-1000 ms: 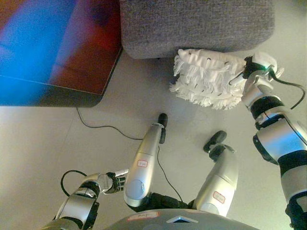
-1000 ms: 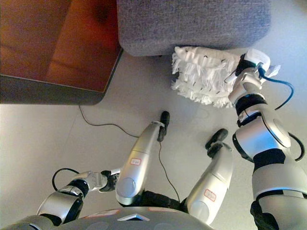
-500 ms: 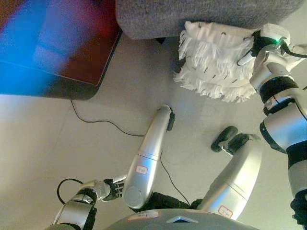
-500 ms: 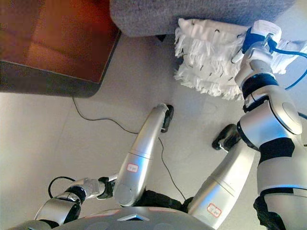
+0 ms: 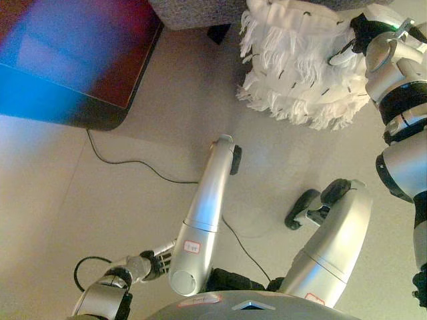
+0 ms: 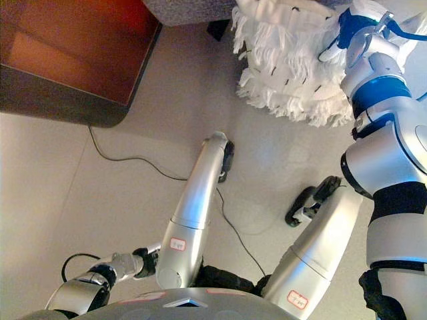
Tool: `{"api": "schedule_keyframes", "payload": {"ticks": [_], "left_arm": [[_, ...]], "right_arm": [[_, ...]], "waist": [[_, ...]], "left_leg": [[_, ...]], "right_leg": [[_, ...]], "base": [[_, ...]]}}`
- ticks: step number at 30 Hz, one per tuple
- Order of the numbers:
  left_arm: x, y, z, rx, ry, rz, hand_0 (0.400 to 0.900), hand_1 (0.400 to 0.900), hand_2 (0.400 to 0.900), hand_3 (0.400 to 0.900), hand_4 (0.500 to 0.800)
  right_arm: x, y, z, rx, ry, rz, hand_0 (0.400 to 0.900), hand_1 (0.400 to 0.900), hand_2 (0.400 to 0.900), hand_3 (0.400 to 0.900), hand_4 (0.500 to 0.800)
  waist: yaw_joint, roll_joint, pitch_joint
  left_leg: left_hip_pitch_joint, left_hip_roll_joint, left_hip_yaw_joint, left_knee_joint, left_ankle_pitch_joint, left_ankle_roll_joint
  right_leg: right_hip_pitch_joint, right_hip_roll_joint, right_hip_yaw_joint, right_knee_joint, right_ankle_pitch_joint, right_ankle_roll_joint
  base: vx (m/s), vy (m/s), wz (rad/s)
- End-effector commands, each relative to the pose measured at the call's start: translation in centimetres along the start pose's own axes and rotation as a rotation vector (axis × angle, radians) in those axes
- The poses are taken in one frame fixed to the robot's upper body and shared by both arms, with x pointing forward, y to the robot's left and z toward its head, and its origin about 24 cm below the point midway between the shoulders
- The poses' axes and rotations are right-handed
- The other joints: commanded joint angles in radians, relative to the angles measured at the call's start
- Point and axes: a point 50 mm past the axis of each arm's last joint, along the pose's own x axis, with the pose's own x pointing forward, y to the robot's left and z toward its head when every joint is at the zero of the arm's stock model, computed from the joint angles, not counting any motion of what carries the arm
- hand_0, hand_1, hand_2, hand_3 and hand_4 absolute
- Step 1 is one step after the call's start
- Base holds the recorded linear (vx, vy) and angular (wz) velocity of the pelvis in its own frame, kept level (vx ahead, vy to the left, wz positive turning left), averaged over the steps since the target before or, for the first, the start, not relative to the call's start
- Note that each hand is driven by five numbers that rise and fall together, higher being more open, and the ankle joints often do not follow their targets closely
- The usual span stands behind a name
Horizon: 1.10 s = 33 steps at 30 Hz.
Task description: Pick up the pillow and put it on the sofa.
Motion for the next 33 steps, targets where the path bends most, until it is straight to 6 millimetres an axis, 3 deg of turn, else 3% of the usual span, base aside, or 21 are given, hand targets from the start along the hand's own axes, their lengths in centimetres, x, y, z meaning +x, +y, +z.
{"api": "schedule_keyframes", "payload": {"ticks": [1,11,17,22,27,33], "left_arm": [[-0.5,4.5,-2.5,-0.008,0.094,0.134,0.900,0.900,0.900,0.900,0.800],[-0.6,5.9,-4.0,-0.023,0.124,0.169,0.900,0.900,0.900,0.900,0.800],[-0.3,4.9,-3.6,0.015,0.087,0.136,0.900,0.900,0.900,0.900,0.800],[-0.3,3.9,-1.9,0.049,0.044,0.122,0.900,0.900,0.900,0.900,0.800],[-0.7,4.7,-1.2,0.076,0.036,0.156,0.900,0.900,0.900,0.900,0.800],[-1.0,5.3,-0.3,0.105,0.015,0.175,0.900,0.900,0.900,0.900,0.800]], "right_arm": [[-0.1,0.2,-0.2,-0.001,-0.048,0.021,0.400,0.400,0.400,0.400,0.500],[0.0,0.2,-1.3,-0.011,-0.019,-0.005,0.400,0.400,0.400,0.400,0.500],[0.1,2.1,-1.1,0.018,-0.083,0.029,0.400,0.400,0.400,0.400,0.500],[0.0,3.3,-1.5,0.054,-0.123,0.060,0.400,0.400,0.400,0.400,0.500],[-0.3,5.2,-3.2,0.087,-0.131,0.149,0.400,0.400,0.400,0.400,0.500],[-0.8,7.1,-4.5,0.094,-0.151,0.223,0.400,0.400,0.400,0.400,0.500]], "waist": [[-0.004,0.035,0.051],[-0.015,0.032,0.051],[-0.029,0.005,0.013],[-0.035,-0.040,-0.044],[-0.028,-0.095,-0.117],[-0.023,-0.157,-0.178]], "left_leg": [[0.061,0.011,0.018,0.002,-0.071,0.098],[0.135,0.039,0.022,-0.025,-0.040,0.088],[0.285,0.081,0.029,-0.215,0.011,0.072],[0.505,0.099,0.073,-0.540,0.096,0.049],[0.759,0.102,0.124,-0.833,0.169,0.027],[0.987,0.119,0.141,-1.042,0.211,0.020]], "right_leg": [[0.052,-0.019,0.033,-0.078,0.056,-0.110],[0.105,-0.026,0.031,-0.094,0.081,-0.108],[0.242,-0.029,-0.012,-0.295,0.146,-0.075],[0.444,-0.063,-0.110,-0.613,0.263,-0.003],[0.716,-0.097,-0.228,-0.886,0.365,0.029],[0.977,-0.113,-0.309,-1.127,0.452,0.064]], "base": [[0.00,0.000,0.00],[0.01,0.008,0.02],[0.03,0.008,-0.06],[0.03,0.021,-0.07],[0.15,-0.008,-0.04],[0.16,-0.050,0.05]]}}
